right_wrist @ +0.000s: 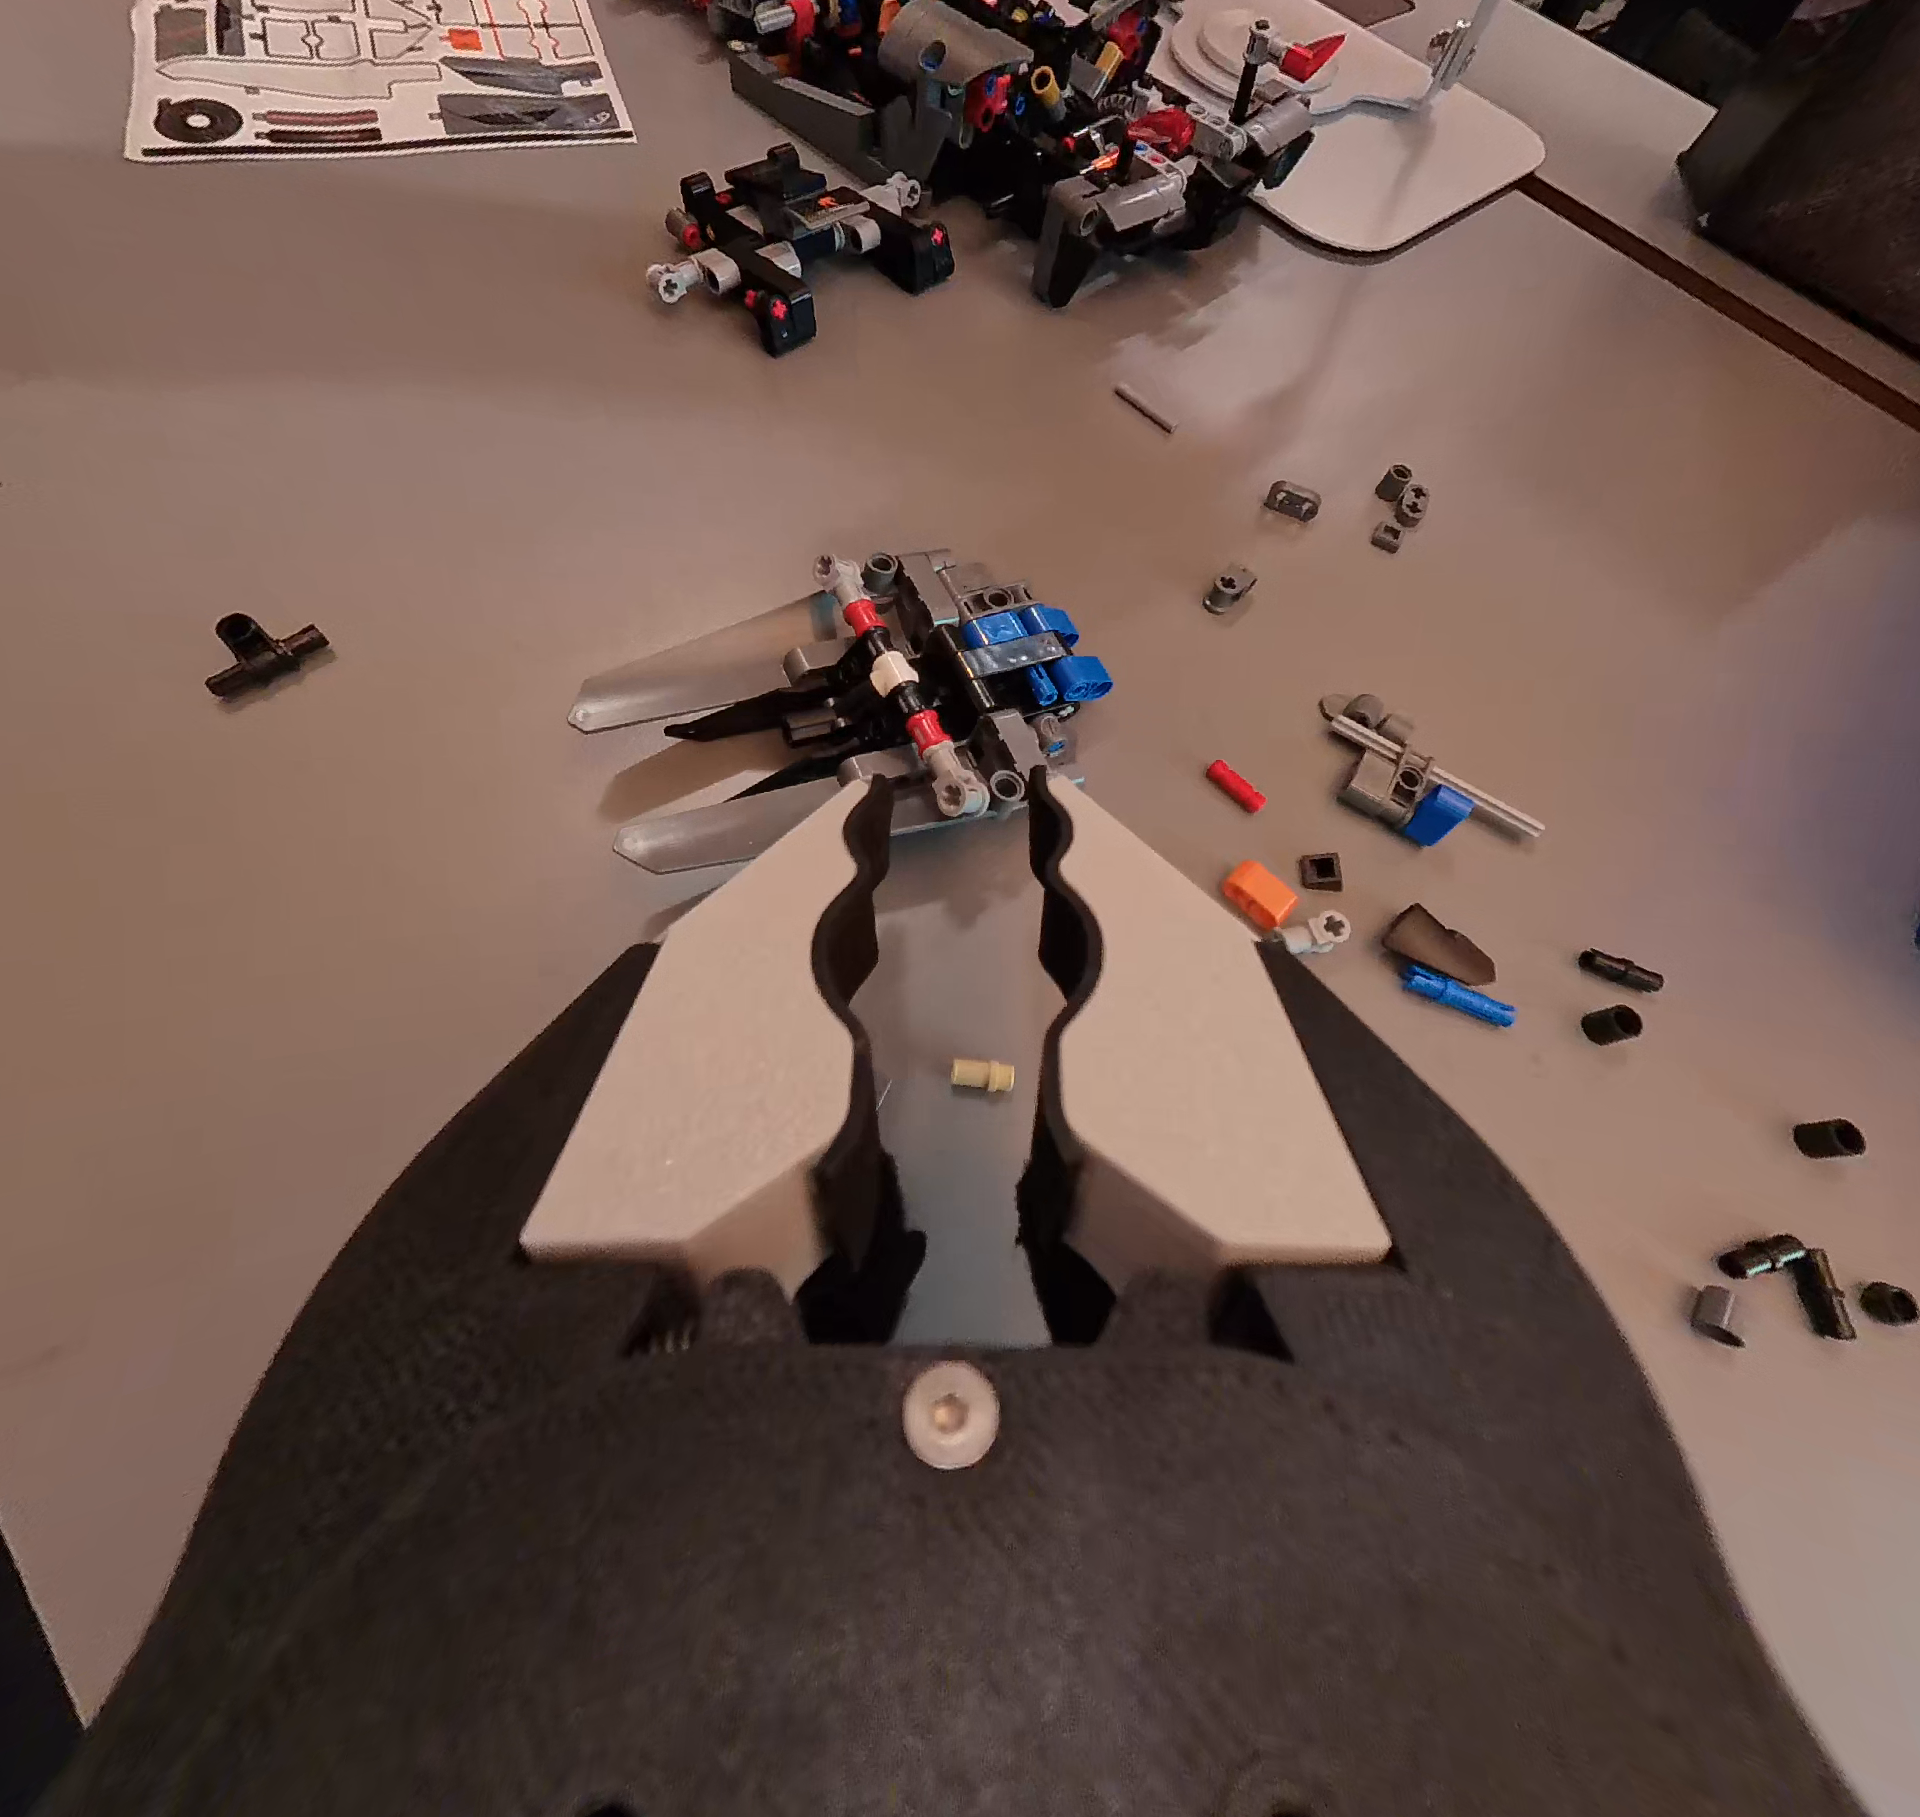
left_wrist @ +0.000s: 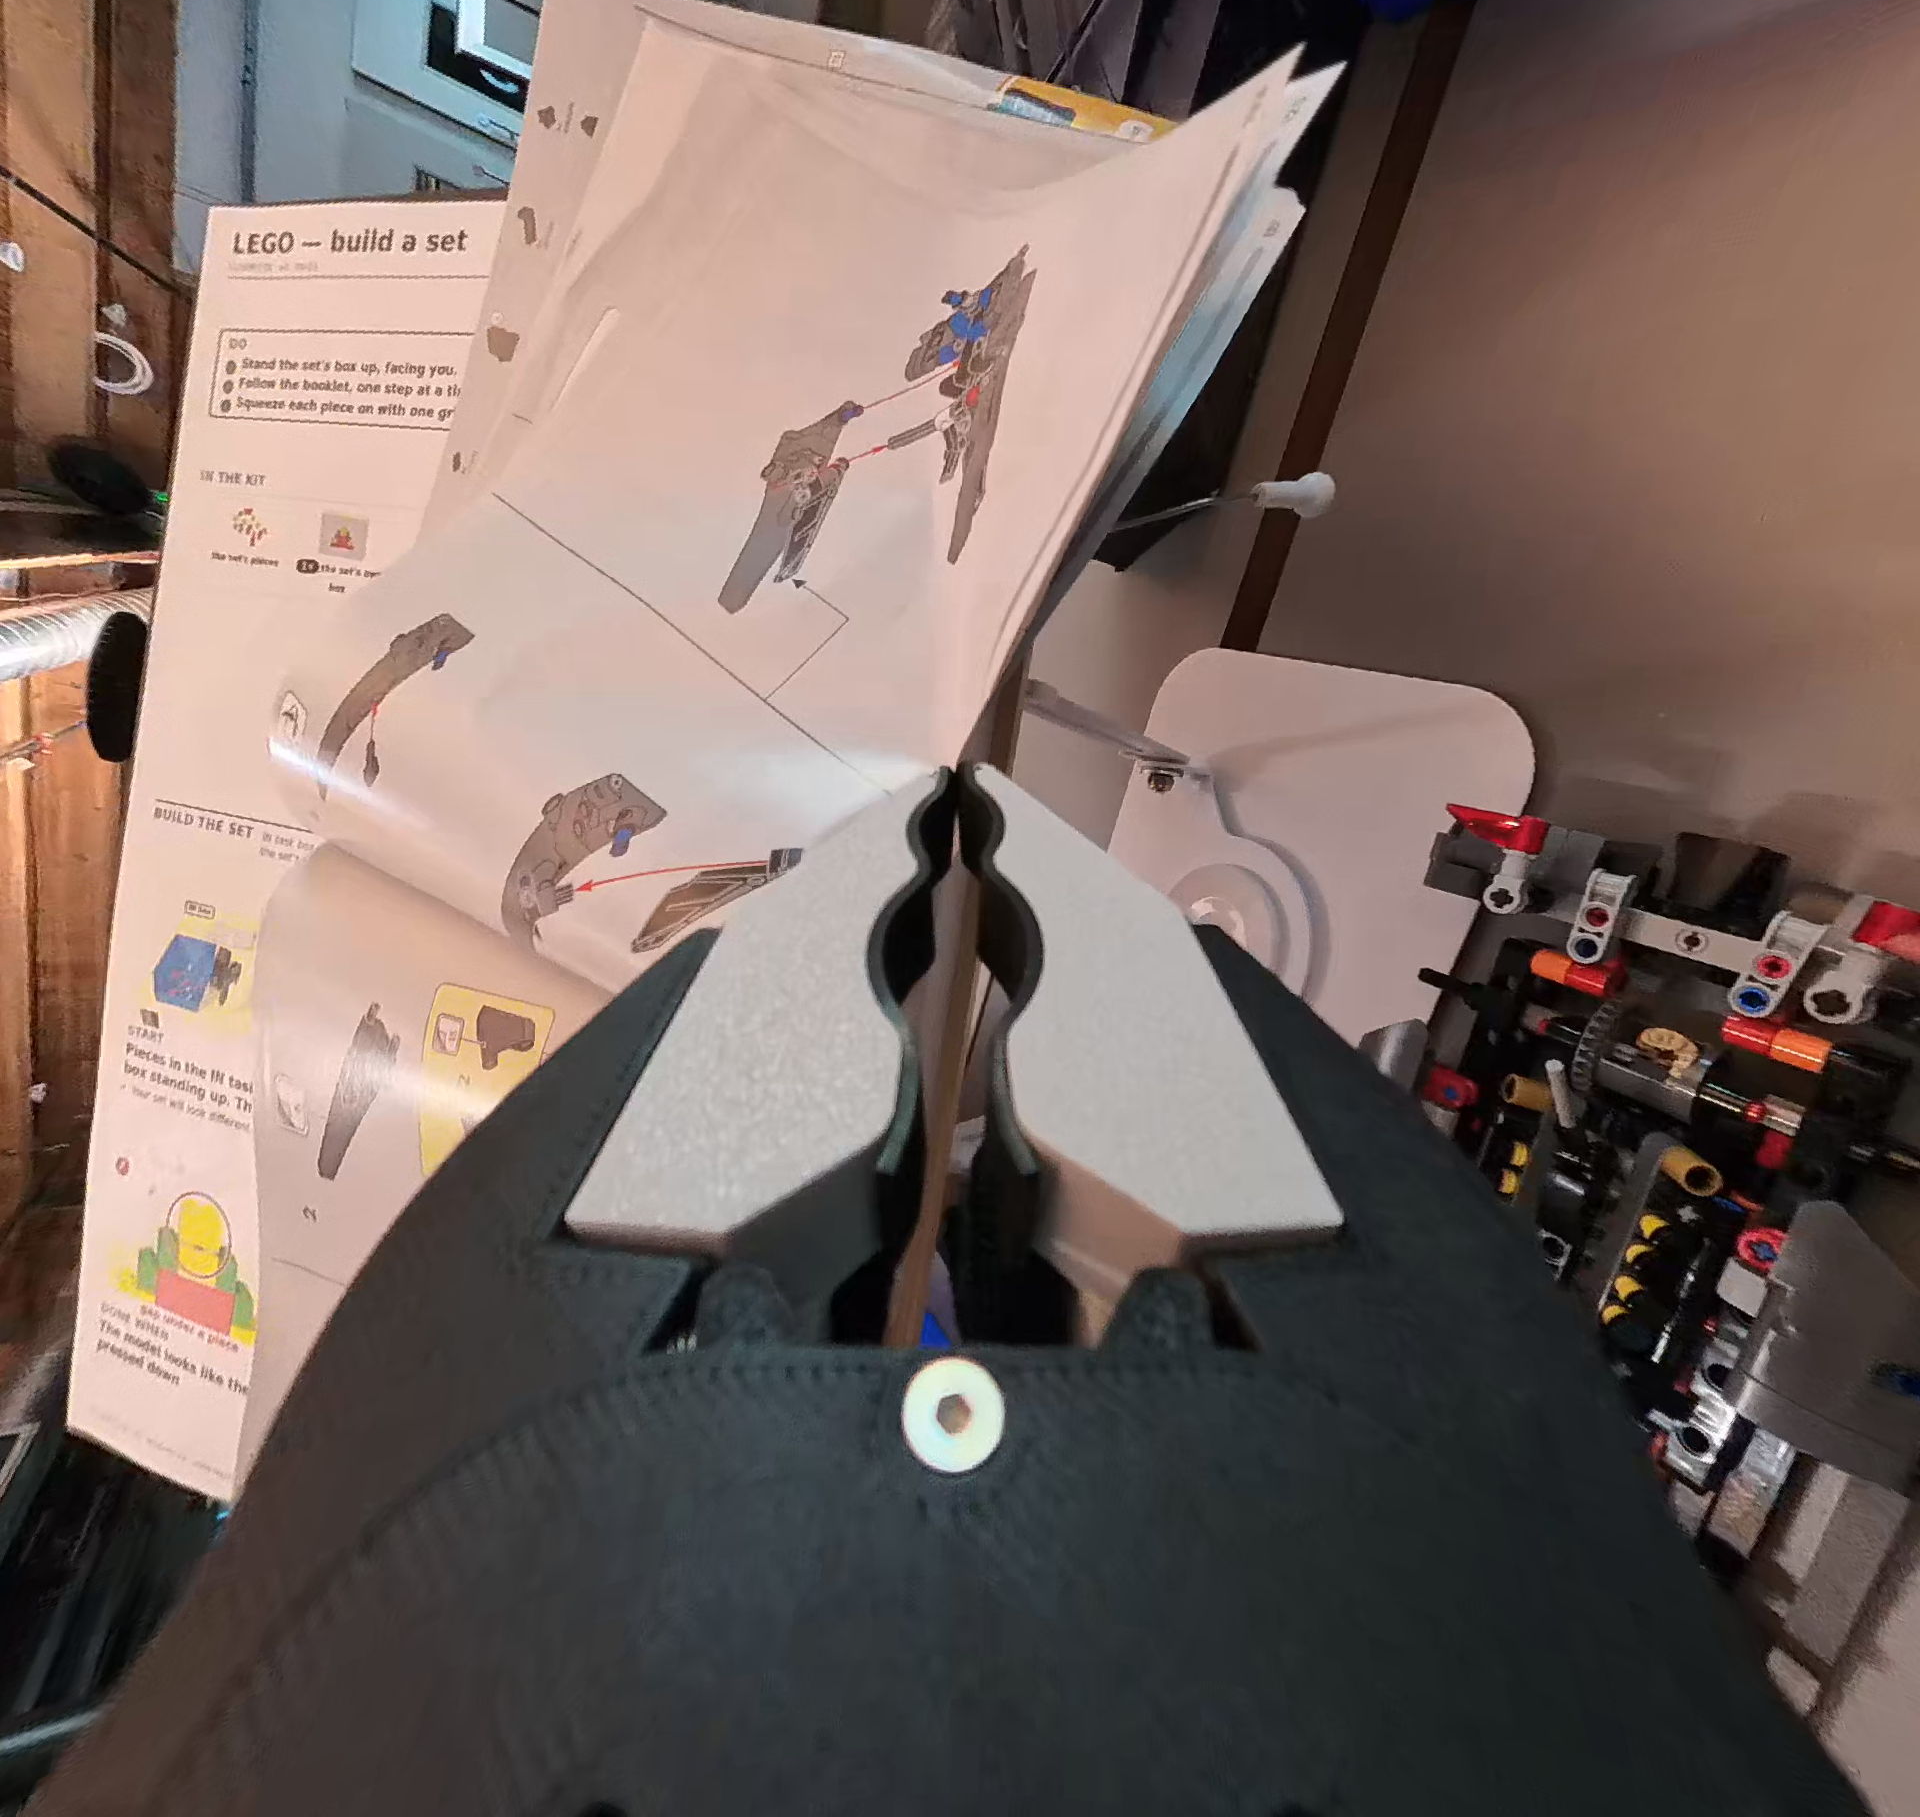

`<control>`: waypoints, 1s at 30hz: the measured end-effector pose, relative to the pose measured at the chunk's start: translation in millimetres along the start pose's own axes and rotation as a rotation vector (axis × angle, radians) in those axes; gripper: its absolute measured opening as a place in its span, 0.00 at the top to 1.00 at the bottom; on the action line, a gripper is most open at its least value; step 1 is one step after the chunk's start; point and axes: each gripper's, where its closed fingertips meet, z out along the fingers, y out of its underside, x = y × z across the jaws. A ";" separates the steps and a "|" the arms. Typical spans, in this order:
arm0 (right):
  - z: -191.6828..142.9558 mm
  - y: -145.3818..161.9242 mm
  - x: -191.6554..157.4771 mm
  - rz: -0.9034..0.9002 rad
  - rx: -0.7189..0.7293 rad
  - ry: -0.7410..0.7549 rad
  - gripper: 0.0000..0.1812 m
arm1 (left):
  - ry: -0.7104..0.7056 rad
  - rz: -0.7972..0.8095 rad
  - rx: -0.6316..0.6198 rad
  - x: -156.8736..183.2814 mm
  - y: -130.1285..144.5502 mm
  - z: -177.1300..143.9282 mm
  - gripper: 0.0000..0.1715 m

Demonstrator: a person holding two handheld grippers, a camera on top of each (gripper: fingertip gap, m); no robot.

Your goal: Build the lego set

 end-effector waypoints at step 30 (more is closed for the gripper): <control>-1.7 -1.4 -2.2 -0.001 0.017 -0.026 0.87 | 0.156 -0.147 0.014 4.1 0.7 -2.1 1.00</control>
